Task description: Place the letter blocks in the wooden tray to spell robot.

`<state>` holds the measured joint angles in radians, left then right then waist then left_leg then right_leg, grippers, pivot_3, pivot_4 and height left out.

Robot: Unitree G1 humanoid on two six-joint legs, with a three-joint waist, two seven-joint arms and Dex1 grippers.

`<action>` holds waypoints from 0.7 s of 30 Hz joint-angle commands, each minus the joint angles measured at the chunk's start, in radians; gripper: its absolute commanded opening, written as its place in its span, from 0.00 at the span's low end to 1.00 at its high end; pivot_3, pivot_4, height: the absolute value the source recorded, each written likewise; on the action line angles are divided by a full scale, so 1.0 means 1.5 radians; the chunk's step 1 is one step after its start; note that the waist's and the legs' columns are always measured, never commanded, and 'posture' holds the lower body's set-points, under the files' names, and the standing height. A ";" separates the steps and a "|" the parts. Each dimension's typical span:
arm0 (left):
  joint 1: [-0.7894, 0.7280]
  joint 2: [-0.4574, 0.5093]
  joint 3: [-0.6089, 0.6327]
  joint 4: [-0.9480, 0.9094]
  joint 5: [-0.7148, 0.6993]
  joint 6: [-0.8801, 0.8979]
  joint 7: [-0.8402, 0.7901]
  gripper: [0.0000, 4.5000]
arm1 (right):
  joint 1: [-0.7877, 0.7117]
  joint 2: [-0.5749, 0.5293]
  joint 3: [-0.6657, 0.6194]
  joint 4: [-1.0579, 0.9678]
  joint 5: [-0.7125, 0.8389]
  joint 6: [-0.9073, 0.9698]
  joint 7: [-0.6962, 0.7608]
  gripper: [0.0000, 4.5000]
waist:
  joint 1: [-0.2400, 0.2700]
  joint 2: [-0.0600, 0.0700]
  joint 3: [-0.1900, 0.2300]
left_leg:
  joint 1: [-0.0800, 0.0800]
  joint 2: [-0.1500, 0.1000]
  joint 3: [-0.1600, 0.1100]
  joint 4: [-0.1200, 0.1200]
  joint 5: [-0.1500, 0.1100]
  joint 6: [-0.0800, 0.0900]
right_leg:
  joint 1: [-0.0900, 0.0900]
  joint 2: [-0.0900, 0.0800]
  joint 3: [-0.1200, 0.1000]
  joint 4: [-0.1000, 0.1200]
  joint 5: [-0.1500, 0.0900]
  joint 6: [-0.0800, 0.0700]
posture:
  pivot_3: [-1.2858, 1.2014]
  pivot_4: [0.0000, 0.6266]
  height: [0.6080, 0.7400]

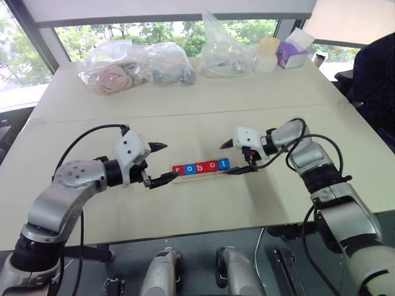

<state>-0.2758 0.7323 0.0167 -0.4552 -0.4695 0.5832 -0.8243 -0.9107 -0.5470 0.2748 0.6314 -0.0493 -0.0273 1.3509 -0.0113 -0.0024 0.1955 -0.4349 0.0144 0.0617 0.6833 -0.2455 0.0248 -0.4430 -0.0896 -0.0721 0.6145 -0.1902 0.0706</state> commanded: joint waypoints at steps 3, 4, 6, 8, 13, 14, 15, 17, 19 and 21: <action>-0.003 0.000 0.012 -0.022 -0.008 -0.004 0.001 1.00 | -0.020 -0.029 -0.030 0.005 -0.006 -0.025 -0.046 0.99 | 0.001 0.000 0.000 | 0.000 0.000 0.000 0.000 0.000 0.000 | 0.000 0.000 0.000 0.000 0.000 0.000 | 0.52 0.24 0.89; -0.003 0.000 0.011 -0.022 -0.009 -0.004 0.001 1.00 | -0.022 -0.033 -0.030 0.019 -0.014 -0.035 -0.061 0.99 | 0.000 0.000 0.000 | 0.000 0.000 0.000 0.000 0.000 0.000 | 0.000 0.000 0.000 0.000 0.000 0.000 | 0.52 0.24 0.89; -0.004 0.000 0.010 -0.020 -0.008 -0.006 -0.001 1.00 | -0.024 -0.038 -0.028 0.038 -0.022 -0.050 -0.076 0.99 | 0.000 0.000 0.000 | 0.000 0.000 0.000 0.000 0.000 0.000 | 0.000 0.000 0.000 0.000 0.000 0.000 | 0.52 0.24 0.89; -0.005 0.000 0.009 -0.018 -0.008 -0.007 -0.003 1.00 | -0.022 -0.038 -0.024 0.047 -0.024 -0.059 -0.081 0.99 | -0.001 0.000 0.000 | 0.000 0.000 0.000 0.000 0.000 0.000 | 0.000 0.000 0.000 0.000 0.000 0.000 | 0.52 0.24 0.89; -0.009 0.000 0.008 -0.017 -0.007 -0.007 -0.005 1.00 | -0.013 -0.030 -0.017 0.055 -0.031 -0.076 -0.093 0.99 | -0.001 0.000 0.000 | 0.000 0.000 0.000 0.000 0.000 0.000 | 0.000 0.000 0.000 0.000 0.000 0.000 | 0.52 0.24 0.89; -0.009 0.001 0.008 -0.017 -0.007 -0.007 -0.006 1.00 | -0.012 -0.028 -0.016 0.057 -0.032 -0.078 -0.095 0.99 | -0.001 0.000 0.000 | 0.000 0.000 0.000 0.000 0.000 0.000 | 0.000 0.000 0.000 0.000 0.000 0.000 | 0.52 0.24 0.89; -0.009 0.001 0.009 -0.017 -0.007 -0.007 -0.006 1.00 | -0.012 -0.026 -0.016 0.058 -0.033 -0.080 -0.096 0.99 | -0.001 0.000 0.000 | 0.000 0.000 0.000 0.000 0.000 0.000 | 0.000 0.000 0.000 0.000 0.000 0.000 | 0.52 0.24 0.89; -0.009 0.002 0.010 -0.018 -0.008 -0.006 -0.006 1.00 | -0.012 -0.023 -0.014 0.061 -0.033 -0.082 -0.097 0.99 | -0.001 0.000 0.000 | 0.000 0.000 0.000 0.000 0.000 0.000 | 0.000 0.000 0.000 0.000 0.000 0.000 | 0.52 0.24 0.89; -0.007 0.003 0.011 -0.019 -0.008 -0.005 -0.007 1.00 | -0.013 -0.018 -0.013 0.063 -0.033 -0.083 -0.097 0.99 | 0.000 0.000 0.000 | 0.000 0.000 0.000 0.000 0.000 0.000 | 0.000 0.000 0.000 0.000 0.000 0.000 | 0.52 0.24 0.89; -0.007 0.003 0.012 -0.020 -0.009 -0.004 -0.006 1.00 | -0.014 -0.013 -0.011 0.063 -0.033 -0.084 -0.095 0.99 | -0.001 0.000 0.000 | 0.000 0.000 0.000 0.000 0.000 0.000 | 0.000 0.000 0.000 0.000 0.000 0.000 | 0.52 0.24 0.89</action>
<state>-0.2781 0.7323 0.0163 -0.4550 -0.4692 0.5828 -0.8324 -0.9149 -0.5674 0.2665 0.7324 -0.1015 -0.1387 1.2111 -0.0122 -0.0024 0.1955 -0.4349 0.0144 0.0623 0.6831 -0.2455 0.0248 -0.4430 -0.0895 -0.0717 0.6144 -0.1902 0.0706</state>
